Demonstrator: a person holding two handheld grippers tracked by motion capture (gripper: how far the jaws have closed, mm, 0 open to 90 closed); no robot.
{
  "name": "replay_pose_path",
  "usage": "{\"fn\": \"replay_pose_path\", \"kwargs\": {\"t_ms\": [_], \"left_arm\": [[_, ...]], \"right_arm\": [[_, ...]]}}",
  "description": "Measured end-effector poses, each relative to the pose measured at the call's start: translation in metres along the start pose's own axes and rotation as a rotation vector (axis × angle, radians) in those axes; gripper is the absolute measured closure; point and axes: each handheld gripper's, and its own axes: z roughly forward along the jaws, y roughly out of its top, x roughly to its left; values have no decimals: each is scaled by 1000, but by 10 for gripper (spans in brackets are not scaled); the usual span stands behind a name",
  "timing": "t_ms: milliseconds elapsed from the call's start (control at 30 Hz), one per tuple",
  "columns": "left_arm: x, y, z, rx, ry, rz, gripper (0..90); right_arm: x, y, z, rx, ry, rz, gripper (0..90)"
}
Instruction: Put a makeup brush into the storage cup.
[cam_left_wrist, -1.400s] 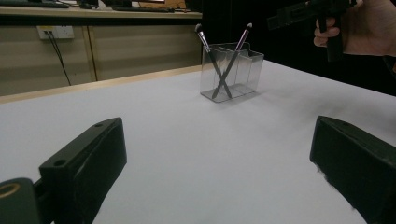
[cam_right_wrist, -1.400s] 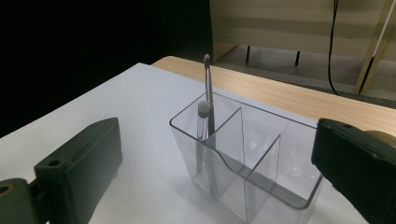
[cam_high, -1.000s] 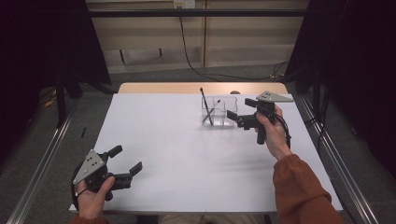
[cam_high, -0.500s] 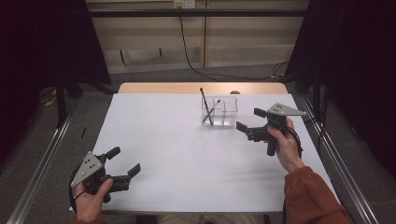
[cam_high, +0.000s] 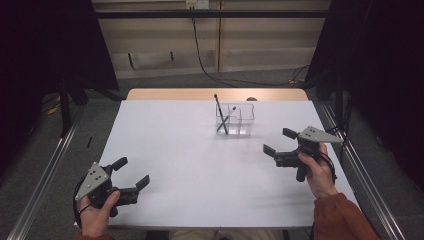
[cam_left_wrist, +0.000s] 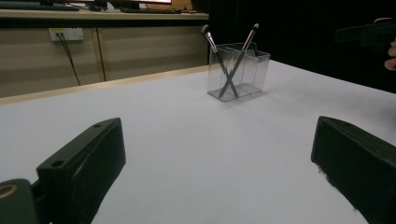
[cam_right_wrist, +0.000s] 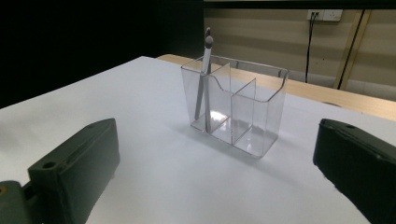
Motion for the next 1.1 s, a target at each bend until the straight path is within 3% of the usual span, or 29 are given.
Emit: {"fn": "replay_pose_path", "kwargs": {"t_ms": [167, 600, 1100], "left_arm": [[1, 0, 0, 4, -8, 2, 30], [1, 0, -1, 5, -9, -6, 30], [0, 0, -7, 0, 5, 2, 30]], "right_arm": [[1, -8, -11, 2, -7, 26, 9], [3, -29, -40, -23, -35, -4, 6], [7, -47, -61, -47, -76, 16, 5]]}}
